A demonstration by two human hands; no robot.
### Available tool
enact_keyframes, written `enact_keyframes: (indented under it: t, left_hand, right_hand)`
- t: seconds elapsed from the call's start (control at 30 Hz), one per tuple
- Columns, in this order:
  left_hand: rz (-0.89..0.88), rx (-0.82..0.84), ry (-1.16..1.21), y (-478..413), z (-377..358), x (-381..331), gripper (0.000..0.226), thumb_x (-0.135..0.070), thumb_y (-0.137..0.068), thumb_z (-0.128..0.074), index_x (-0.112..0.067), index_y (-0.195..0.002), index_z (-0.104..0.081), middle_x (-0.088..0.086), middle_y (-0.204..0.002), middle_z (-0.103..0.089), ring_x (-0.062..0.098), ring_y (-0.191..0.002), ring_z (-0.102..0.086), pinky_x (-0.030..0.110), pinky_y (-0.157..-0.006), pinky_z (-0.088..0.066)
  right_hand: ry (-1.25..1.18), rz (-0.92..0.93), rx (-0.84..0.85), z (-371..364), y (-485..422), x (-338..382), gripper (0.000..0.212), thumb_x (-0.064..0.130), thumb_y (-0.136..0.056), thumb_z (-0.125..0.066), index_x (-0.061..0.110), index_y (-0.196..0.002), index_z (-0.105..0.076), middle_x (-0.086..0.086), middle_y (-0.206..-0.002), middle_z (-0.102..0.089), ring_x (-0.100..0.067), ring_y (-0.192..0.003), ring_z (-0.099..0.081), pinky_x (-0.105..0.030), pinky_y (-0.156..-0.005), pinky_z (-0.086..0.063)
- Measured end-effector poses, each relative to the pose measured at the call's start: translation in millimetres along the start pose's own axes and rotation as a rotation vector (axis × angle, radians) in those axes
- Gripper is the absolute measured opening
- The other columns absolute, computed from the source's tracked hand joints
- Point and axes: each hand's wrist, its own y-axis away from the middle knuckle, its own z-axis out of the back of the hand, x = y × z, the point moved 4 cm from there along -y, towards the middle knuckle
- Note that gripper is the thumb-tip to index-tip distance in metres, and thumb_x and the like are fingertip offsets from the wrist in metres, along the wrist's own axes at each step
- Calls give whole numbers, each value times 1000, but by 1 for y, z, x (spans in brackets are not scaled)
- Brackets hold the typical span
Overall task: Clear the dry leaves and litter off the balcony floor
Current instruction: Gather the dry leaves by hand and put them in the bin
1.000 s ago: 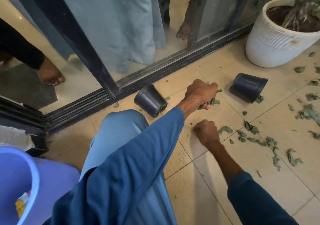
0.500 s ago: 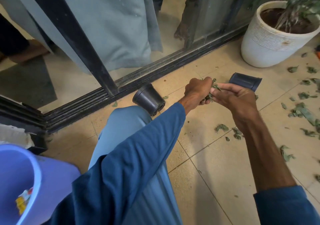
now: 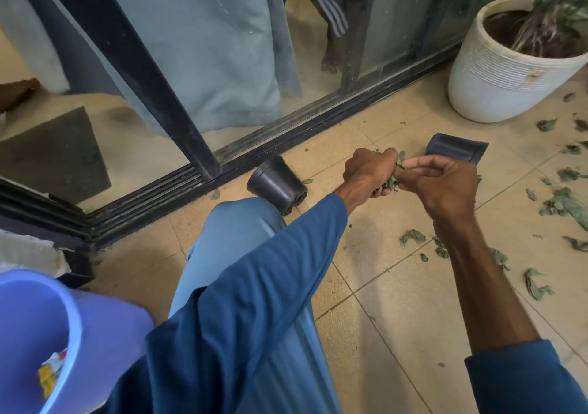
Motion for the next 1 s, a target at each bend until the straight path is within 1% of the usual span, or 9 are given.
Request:
enact_keyframes:
  t: [0.1, 0.23, 0.3, 0.4, 0.53, 0.63, 0.77, 0.9, 1.0]
  left_hand:
    - [-21, -36, 16, -4, 0, 1, 32, -33, -98, -60, -5, -86, -69, 9, -74, -71, 16, -43, -61, 17, -37, -41]
    - [-33, -84, 25, -9, 1, 0, 32, -33, -96, -63, -7, -79, -67, 10, -73, -73, 19, -45, -64, 18, -38, -44]
    - [-33, -71, 23, -10, -1, 0, 30, -31, -95, -63, -4, -82, -70, 10, -73, -73, 18, -46, -64, 18, -38, -44]
    - [-32, -8, 24, -8, -9, -2, 26, -25, -92, -63, -1, -88, -73, 11, -70, -72, 15, -43, -61, 17, -38, -42]
    - [22, 97, 18, -3, -19, -3, 23, -24, -90, -62, -2, -89, -70, 10, -69, -70, 14, -42, -60, 17, -37, -40]
    - [59, 178, -4, 1, -27, -1, 20, -24, -90, -62, -5, -90, -69, 9, -72, -70, 14, -45, -62, 16, -36, -38]
    - [66, 239, -20, 4, -34, -2, 21, -26, -91, -64, -6, -94, -69, 8, -76, -72, 16, -55, -66, 17, -37, -39]
    - [63, 250, -6, 6, -41, -2, 23, -25, -91, -63, -4, -97, -70, 8, -75, -73, 16, -54, -66, 17, -38, -41]
    - [49, 239, 13, 7, -46, -4, 21, -23, -91, -61, -4, -95, -69, 8, -73, -71, 15, -50, -64, 17, -37, -40]
  right_hand:
    - [37, 15, -36, -2, 3, -2, 18, 6, -77, -85, 10, -93, -78, -4, -83, -77, -16, -73, -75, -32, -75, -63]
    - [113, 18, 7, -4, 4, -6, 18, 12, -85, -79, 17, -103, -79, 2, -94, -78, -12, -84, -75, -40, -84, -62]
    - [119, 22, 20, -3, 5, -7, 18, 13, -87, -78, 15, -105, -79, 0, -95, -78, -12, -82, -75, -40, -83, -62]
    - [131, 28, -32, 6, 3, -7, 17, 13, -83, -82, 14, -100, -80, 1, -88, -78, -11, -75, -74, -35, -76, -63]
    - [56, -73, -36, 20, -2, -14, 23, 9, -78, -85, 7, -99, -75, -7, -86, -77, -23, -79, -75, -36, -72, -62]
    - [62, -128, -27, 30, -5, -22, 31, 6, -75, -87, 8, -102, -71, -10, -88, -76, -22, -76, -72, -37, -69, -57]
    - [121, -95, -56, 41, -2, -23, 36, 13, -72, -89, 20, -103, -73, -4, -93, -75, -21, -83, -73, -39, -72, -60]
    - [130, -59, -57, 43, 4, -22, 27, 9, -78, -85, 16, -102, -75, -2, -85, -76, -22, -78, -75, -43, -73, -63]
    - [46, -82, -69, 48, 4, -29, 22, 8, -80, -83, 10, -100, -76, -8, -88, -76, -27, -80, -75, -46, -79, -63]
